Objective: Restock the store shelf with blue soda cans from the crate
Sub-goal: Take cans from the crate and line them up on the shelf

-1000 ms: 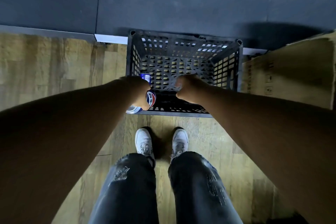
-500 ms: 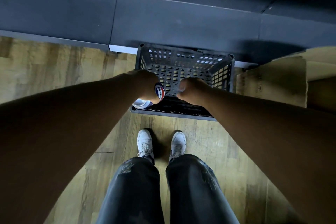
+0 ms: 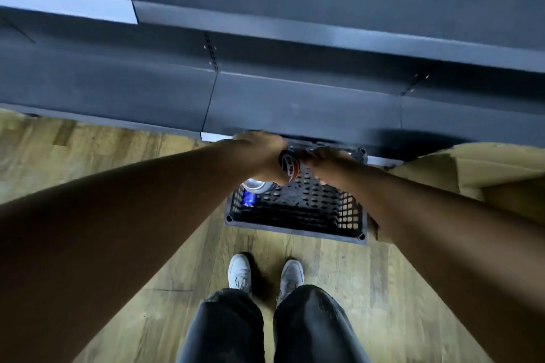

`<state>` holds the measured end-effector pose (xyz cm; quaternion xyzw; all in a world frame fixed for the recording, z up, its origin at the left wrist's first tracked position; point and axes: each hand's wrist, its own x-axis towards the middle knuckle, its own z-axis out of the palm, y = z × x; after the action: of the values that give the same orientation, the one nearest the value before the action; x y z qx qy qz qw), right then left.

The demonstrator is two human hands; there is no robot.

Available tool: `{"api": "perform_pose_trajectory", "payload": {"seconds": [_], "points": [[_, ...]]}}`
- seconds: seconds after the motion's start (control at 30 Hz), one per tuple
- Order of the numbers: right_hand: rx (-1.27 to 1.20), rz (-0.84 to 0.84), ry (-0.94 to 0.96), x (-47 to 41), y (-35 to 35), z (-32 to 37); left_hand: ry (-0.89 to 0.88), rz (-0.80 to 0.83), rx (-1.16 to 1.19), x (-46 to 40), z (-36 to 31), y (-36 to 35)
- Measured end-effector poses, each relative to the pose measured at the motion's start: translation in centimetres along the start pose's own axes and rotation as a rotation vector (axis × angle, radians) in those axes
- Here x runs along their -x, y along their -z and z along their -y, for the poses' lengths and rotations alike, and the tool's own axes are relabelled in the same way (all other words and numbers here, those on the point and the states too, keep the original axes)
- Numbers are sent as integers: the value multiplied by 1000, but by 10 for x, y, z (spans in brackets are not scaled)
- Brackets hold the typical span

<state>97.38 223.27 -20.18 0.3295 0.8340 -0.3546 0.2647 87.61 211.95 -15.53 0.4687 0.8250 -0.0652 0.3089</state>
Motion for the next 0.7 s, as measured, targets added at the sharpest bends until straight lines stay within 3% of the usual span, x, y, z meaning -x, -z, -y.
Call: {"api": "perform_pose_trajectory", "payload": {"seconds": [0.13,0.33,0.5,0.7], "points": [[-21,-148,-2,26,41,14,78,-55,118,14,-7,34],[0,-214,30,51,89,27,142,-174,342,48,-12,81],[-176,-328,35,72,123,44,123,-269,506,80,-16,114],[-91,-344,125,112,152,65,25,-338,584,123,-18,155]]}}
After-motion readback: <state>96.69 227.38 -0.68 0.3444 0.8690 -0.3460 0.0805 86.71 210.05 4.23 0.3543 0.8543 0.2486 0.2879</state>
